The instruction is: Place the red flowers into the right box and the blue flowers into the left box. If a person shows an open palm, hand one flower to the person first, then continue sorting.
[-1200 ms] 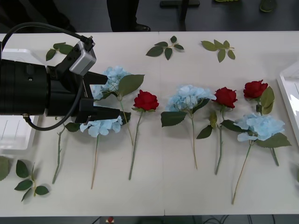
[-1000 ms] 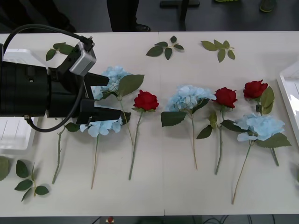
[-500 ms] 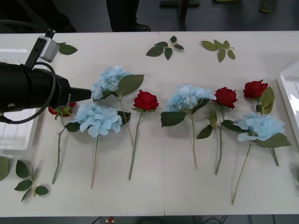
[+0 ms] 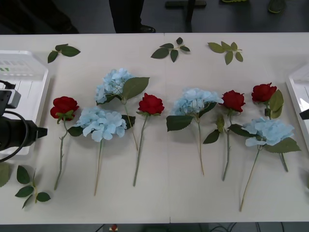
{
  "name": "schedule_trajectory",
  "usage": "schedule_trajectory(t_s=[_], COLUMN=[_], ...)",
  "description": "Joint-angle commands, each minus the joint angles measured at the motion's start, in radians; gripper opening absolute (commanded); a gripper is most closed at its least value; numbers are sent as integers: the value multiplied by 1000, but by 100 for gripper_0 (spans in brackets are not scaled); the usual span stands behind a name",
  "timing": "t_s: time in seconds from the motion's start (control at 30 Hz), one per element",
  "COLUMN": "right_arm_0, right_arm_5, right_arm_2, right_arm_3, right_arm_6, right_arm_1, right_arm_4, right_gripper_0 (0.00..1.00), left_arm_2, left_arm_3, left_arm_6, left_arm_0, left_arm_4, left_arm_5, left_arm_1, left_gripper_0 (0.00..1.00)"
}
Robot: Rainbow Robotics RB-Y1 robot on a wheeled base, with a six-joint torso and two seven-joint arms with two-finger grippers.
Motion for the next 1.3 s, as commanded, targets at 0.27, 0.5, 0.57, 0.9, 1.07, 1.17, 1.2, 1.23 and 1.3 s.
schedule_trajectory(t_s=[0.27, 0.5, 0.57, 0.9, 1.07, 1.17, 1.2, 1.23, 1.3], right_arm_0=[-107, -121, -127, -165, -165, -165, -165, -165, -165], right_arm_5=[14, -60, -85, -197, -227, -253, -260, -272, -281], right_arm_2=[34, 110, 121, 129, 152, 155, 156, 159, 169], right_arm_3=[-10, 5, 37, 206, 214, 242, 249, 266, 277], right_arm_6=[-290, -411, -419, -411, -419, -415, -413, -411, -415], right_arm_1=[114, 158, 169, 235, 258, 267, 269, 273, 275], right_arm_4=[212, 314, 323, 361, 389, 399, 401, 406, 412], right_gripper_0=[100, 100, 100, 100, 100, 100, 100, 100, 100], left_arm_2=[-109, -173, -189, -238, -238, -238, -238, -238, -238], left_arm_3=[142, 145, 157, 293, 342, 375, 381, 401, 422], left_arm_6=[20, 31, 28, 3, -4, -7, -7, -9, -12], left_arm_0=[-111, -162, -171, -211, -240, -251, -253, -256, -259], left_arm_4=[-127, -182, -208, -322, -362, -383, -386, -397, -404], left_arm_5=[-84, -82, -82, -170, -183, -193, -197, -212, -231], left_arm_1=[-54, -106, -117, -161, -186, -198, -200, -206, -209], left_gripper_0=[100, 100, 100, 100, 100, 100, 100, 100, 100])
